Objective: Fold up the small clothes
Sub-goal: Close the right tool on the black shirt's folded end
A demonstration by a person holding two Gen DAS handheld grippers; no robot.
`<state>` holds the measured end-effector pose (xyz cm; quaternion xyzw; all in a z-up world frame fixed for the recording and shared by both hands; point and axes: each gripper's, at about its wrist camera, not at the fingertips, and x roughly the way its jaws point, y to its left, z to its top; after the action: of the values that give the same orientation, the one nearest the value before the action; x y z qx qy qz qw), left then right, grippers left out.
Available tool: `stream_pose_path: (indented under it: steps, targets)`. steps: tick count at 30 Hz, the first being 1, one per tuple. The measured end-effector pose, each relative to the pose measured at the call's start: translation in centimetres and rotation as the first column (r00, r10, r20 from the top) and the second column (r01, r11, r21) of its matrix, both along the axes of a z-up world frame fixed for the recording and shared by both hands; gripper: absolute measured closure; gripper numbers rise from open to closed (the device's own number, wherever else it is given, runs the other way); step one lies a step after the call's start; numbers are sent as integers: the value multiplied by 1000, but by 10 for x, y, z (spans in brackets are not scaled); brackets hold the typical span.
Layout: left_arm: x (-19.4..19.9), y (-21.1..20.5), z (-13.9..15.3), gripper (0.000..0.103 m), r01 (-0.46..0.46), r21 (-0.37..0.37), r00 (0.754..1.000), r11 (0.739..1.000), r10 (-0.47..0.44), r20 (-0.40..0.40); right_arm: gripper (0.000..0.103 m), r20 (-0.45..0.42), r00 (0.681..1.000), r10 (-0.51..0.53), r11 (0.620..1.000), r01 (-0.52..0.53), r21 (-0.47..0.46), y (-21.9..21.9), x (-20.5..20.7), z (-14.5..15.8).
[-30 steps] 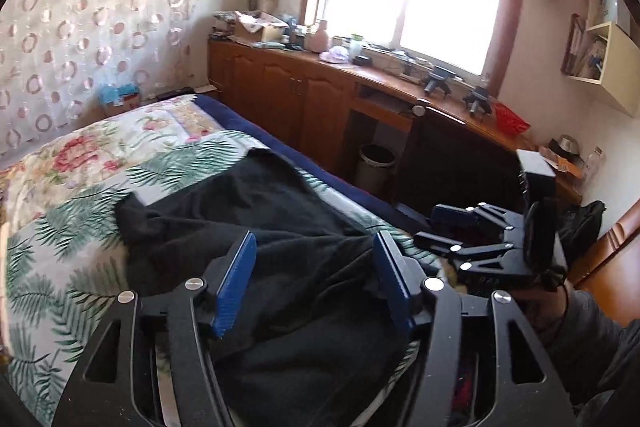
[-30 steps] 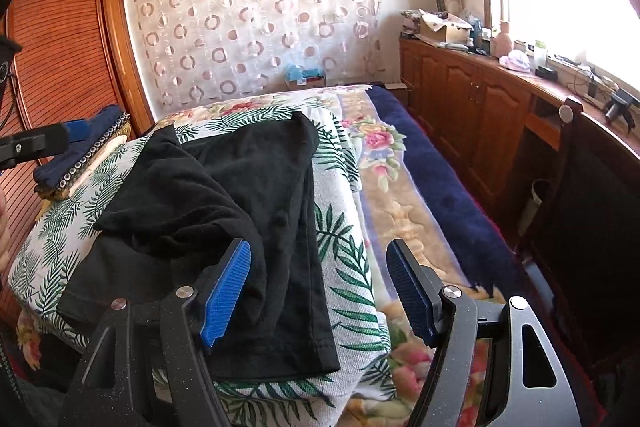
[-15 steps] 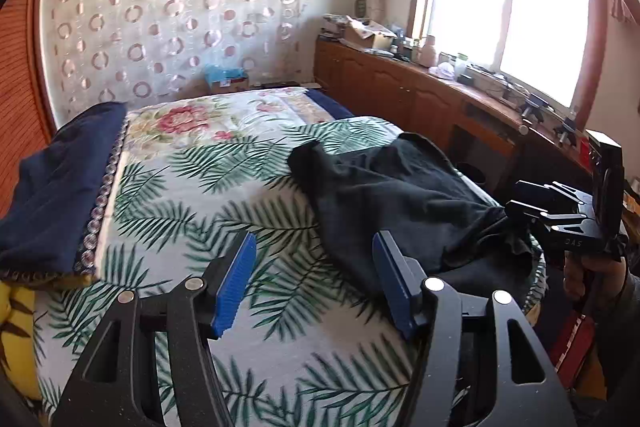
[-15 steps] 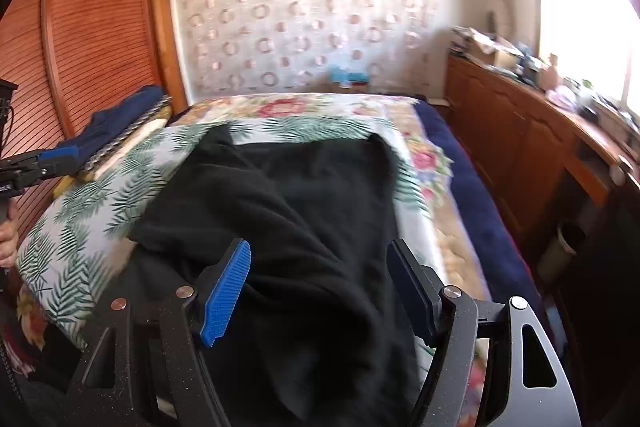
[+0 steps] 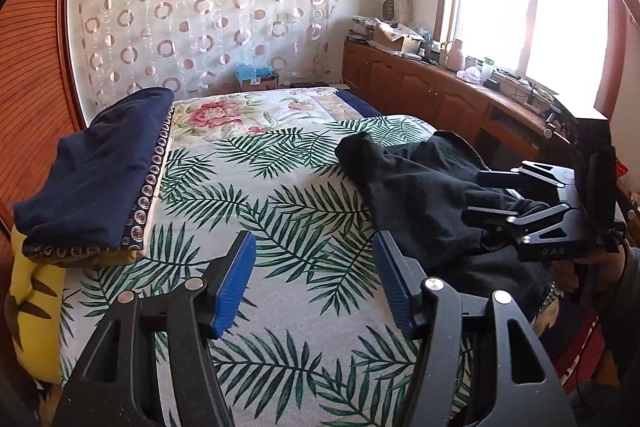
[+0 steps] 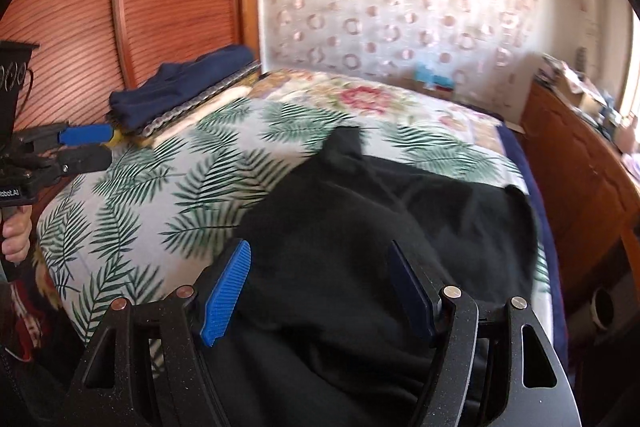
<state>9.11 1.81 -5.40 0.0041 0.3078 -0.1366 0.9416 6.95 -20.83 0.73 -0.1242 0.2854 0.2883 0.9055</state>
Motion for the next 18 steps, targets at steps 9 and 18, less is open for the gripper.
stream_pose_path:
  steps: [9, 18]
  targets:
    - [0, 12, -4, 41, -14, -19, 1000, 1000, 14, -5, 30, -49, 993, 105, 990, -109, -89, 33, 15, -9]
    - [4, 8, -13, 41, -2, -35, 1000, 999, 1, -29, 30, -91, 989, 112, 975, -127, -180, 52, 32, -26]
